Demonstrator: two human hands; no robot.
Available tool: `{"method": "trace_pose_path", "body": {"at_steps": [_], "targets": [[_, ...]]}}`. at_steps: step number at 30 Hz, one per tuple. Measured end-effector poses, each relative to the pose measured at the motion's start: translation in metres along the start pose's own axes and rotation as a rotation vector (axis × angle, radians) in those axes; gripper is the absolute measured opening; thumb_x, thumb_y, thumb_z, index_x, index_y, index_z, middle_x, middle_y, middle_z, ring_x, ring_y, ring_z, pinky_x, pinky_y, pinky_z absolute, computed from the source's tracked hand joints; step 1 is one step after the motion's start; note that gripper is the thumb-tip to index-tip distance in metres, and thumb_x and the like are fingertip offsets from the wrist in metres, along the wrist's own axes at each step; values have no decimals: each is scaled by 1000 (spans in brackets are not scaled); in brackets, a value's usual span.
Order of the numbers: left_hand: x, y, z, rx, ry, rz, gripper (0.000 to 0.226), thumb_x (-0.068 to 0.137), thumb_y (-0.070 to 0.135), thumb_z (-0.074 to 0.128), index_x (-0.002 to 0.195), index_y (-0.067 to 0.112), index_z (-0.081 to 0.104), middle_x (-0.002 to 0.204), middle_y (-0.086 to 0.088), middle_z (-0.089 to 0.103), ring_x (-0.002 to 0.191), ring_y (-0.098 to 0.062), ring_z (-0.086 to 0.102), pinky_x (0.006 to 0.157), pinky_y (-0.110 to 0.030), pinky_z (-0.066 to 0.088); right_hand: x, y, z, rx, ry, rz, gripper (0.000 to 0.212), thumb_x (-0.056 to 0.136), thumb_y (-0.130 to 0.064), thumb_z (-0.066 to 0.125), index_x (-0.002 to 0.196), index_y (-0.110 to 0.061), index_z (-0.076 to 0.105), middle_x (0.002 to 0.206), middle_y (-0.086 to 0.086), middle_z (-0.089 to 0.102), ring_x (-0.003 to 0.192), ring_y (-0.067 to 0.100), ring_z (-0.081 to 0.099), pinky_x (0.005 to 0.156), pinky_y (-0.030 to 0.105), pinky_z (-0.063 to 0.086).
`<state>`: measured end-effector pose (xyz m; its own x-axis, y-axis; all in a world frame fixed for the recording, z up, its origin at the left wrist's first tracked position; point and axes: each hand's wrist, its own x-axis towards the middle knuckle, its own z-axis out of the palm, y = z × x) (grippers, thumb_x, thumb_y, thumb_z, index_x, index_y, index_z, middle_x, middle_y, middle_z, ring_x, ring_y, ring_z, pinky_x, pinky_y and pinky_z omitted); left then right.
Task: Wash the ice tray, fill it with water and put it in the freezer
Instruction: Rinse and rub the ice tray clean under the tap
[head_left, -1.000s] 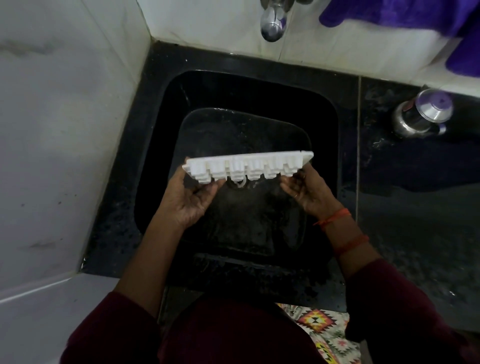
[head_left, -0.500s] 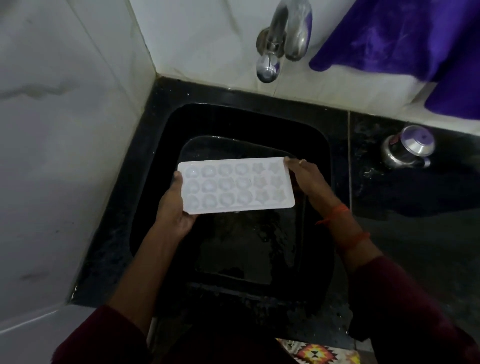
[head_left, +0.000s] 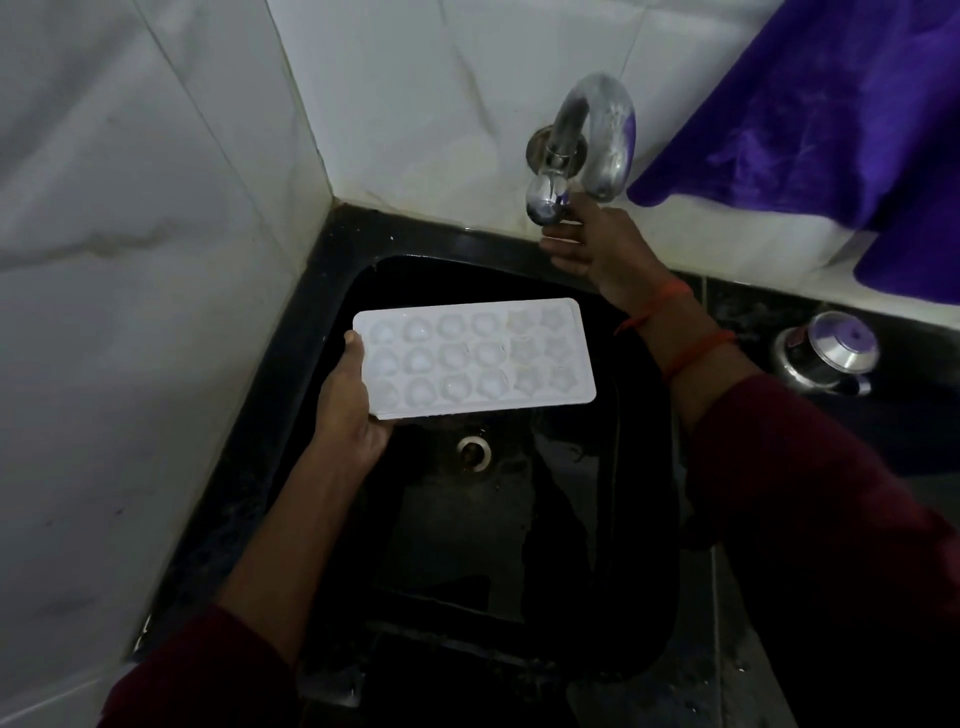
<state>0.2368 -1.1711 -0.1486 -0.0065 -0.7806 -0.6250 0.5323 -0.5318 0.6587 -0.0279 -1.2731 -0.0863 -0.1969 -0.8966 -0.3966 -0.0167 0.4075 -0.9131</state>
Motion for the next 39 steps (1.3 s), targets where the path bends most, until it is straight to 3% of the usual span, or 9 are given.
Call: {"method": "trace_pose_path", "body": {"at_steps": [5,7,10,23,31,33,35,37,39], "targets": [[5,5,3,-31,-3,15,54,105,53,38,131,12,63,120,-11,73,107,-30,72,72,-41,61,9,-7,9,150,-74,35,28,108,-30,42,121,-8,54,132,19,63,121,29,64,106,40,50],[5,7,5,-42,0,17,53,105,52,38,128,12,64,116,-11,75,103,-28,73,69,-39,61,10,-8,8,202,-82,45,28,107,-26,45,123,-5,56,130,19,63,121,30,64,105,39,51],[6,8,8,-46,-3,15,52,106,51,37,125,12,65,112,-10,76,98,-27,75,66,-38,61,9,-8,6,210,-77,50,19,105,-25,51,108,-8,60,128,19,64,119,30,65,105,40,51],[12,7,7,-33,14,20,55,103,54,41,130,12,64,117,-13,74,106,-31,72,79,-44,61,-4,-21,15,99,74,4,18,98,-20,64,84,-14,53,126,28,65,118,38,65,102,47,52],[14,5,8,-47,29,23,55,103,55,43,130,12,63,118,-13,73,107,-32,72,84,-47,59,9,-14,9,59,78,-12,18,95,-26,69,89,-17,55,110,18,72,99,28,74,90,40,60],[14,4,9,-50,35,24,52,103,53,43,127,12,64,116,-13,74,105,-31,73,81,-46,60,20,-9,5,19,77,-7,14,97,-22,66,96,-8,61,98,14,72,83,22,74,78,35,62],[14,4,9,-48,36,22,53,103,53,42,128,12,64,116,-12,74,105,-31,73,79,-45,60,31,-5,4,-43,80,14,24,98,-17,61,110,4,63,93,12,68,73,17,69,67,30,61],[15,4,10,-39,36,26,55,103,55,42,131,12,63,118,-13,73,107,-31,72,80,-45,60,34,-5,3,-54,87,26,23,95,-19,66,105,1,66,95,12,70,83,21,72,81,37,62],[16,4,10,-40,34,24,56,103,55,42,131,12,63,119,-13,73,108,-32,71,81,-46,60,32,-2,4,-71,93,-4,18,90,-27,74,83,-13,65,98,16,72,99,33,72,95,48,58]]}}
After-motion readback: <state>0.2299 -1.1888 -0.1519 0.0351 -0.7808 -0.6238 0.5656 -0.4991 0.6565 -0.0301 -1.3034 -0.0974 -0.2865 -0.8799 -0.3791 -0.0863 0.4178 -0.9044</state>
